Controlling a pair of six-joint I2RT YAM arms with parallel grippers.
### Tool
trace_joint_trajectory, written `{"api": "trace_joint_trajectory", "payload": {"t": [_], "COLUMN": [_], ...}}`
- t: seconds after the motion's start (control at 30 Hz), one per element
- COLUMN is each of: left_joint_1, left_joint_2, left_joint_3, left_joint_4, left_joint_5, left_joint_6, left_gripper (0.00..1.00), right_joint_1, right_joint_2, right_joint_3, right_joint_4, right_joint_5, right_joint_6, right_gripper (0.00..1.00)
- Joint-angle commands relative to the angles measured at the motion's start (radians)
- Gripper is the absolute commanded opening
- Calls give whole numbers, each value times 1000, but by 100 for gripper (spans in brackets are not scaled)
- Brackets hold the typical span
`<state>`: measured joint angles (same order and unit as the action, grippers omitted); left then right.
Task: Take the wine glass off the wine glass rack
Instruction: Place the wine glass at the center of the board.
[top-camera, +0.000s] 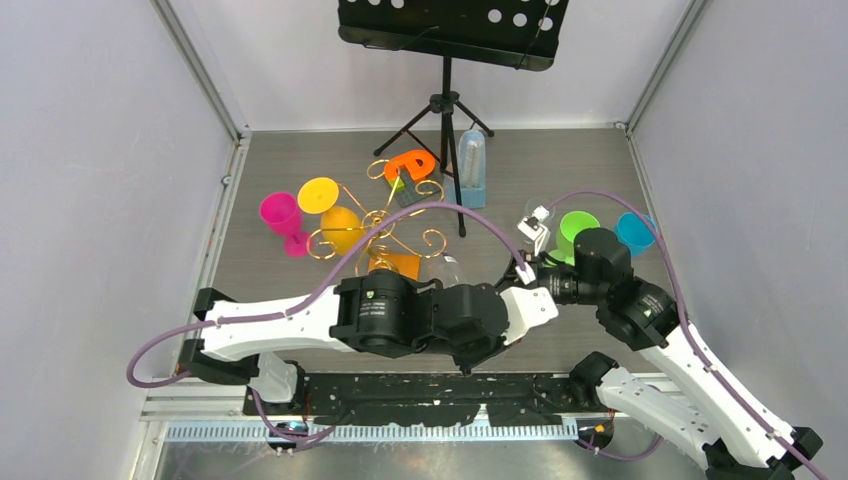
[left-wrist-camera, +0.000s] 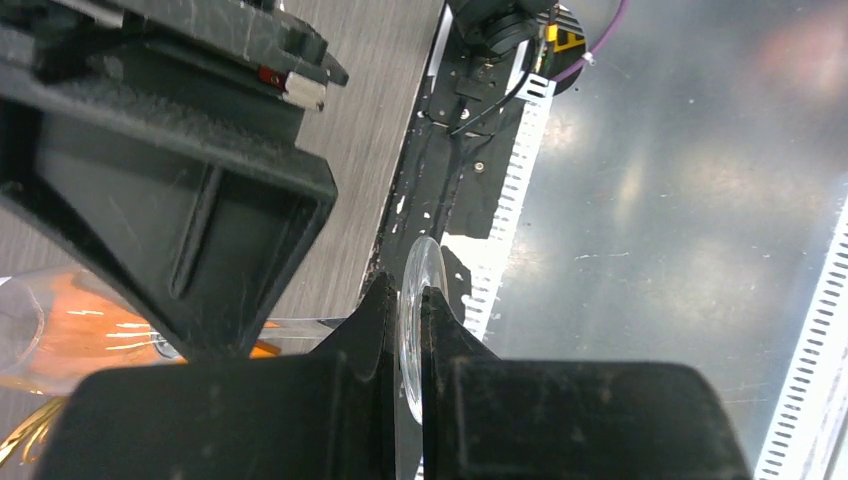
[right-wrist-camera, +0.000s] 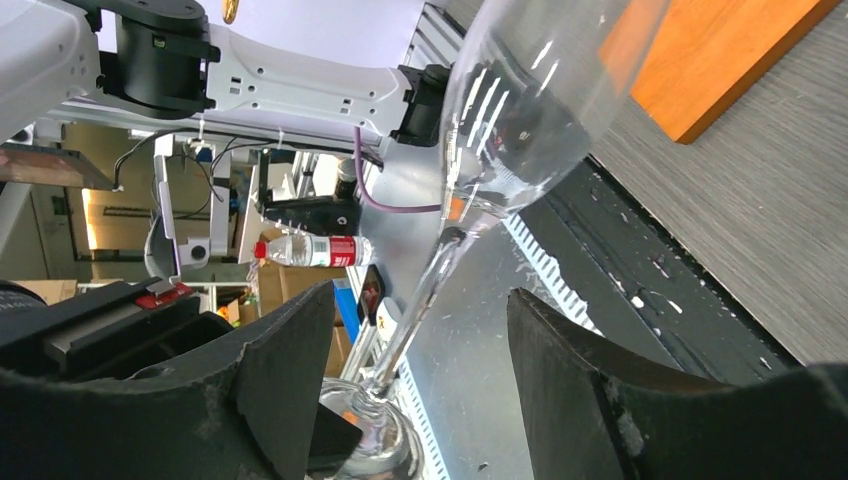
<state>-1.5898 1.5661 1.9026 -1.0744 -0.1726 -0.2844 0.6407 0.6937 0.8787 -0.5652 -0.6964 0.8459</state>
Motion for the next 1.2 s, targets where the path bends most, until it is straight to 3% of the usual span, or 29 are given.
{"api": "trace_joint_trajectory", "payload": {"t": [0.0, 0.37, 0.77, 0.87, 1.13, 1.17], "left_joint_1": [-12, -33, -50, -50, -50, -50], "left_joint_2": [4, 33, 74, 84, 92, 90], "left_joint_3": [47, 65, 68, 64, 44, 39], "left_joint_4": [23, 7, 8, 19, 45, 53], "left_joint_5": [-75, -131, -192, -176, -122, -116], "left_joint_6": [44, 62, 70, 71, 80, 83], "left_gripper": [0, 0, 0, 0, 0, 6], "right_joint_1": [47, 112, 117, 117, 117, 117], "right_joint_2": [21, 72, 59, 50, 14, 10], "right_joint_3": [-13, -40, -94, -105, -109, -108], "right_joint_4": [93, 137, 180, 180, 142, 140], "right_joint_5": [-14, 0, -10, -12, 14, 18], "right_joint_6": [42, 70, 91, 90, 64, 59], "right_gripper": [70, 61, 24, 10, 6, 6]}}
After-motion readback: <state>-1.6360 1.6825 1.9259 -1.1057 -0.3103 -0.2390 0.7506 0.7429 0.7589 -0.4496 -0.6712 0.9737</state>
